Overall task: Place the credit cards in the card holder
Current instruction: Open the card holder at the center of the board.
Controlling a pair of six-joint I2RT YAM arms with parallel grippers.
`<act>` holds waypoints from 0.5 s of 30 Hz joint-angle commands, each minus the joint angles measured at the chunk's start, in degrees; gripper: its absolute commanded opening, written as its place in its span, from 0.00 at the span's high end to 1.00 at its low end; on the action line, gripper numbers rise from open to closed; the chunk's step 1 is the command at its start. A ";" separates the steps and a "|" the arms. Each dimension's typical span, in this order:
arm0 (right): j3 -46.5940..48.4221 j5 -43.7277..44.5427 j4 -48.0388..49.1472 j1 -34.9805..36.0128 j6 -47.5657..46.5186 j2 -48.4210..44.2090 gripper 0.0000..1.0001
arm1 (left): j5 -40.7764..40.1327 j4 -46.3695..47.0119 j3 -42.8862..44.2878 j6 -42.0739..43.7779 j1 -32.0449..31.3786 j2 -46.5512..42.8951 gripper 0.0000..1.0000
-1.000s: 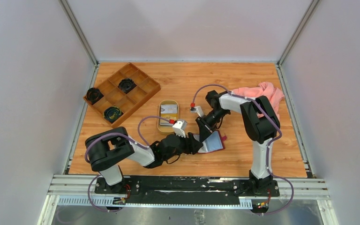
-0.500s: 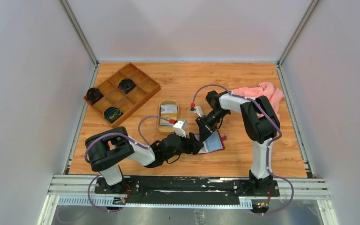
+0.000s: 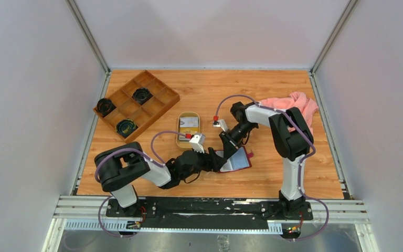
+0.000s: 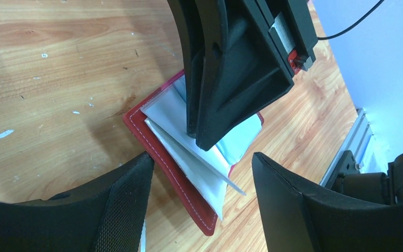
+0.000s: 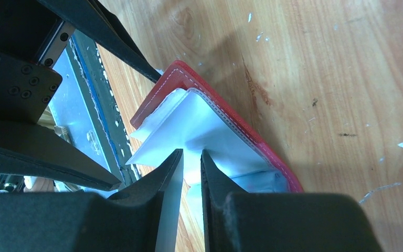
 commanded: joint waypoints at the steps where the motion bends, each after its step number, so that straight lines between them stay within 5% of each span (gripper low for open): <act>1: 0.68 -1.94 -2.18 0.74 -1.82 -1.35 0.77 | -0.55 2.49 -0.57 -0.84 0.61 -0.04 0.30; 15: 0.99 -3.26 -3.81 0.00 -4.16 -2.95 0.77 | -0.52 -5.50 3.04 2.81 0.71 0.88 0.80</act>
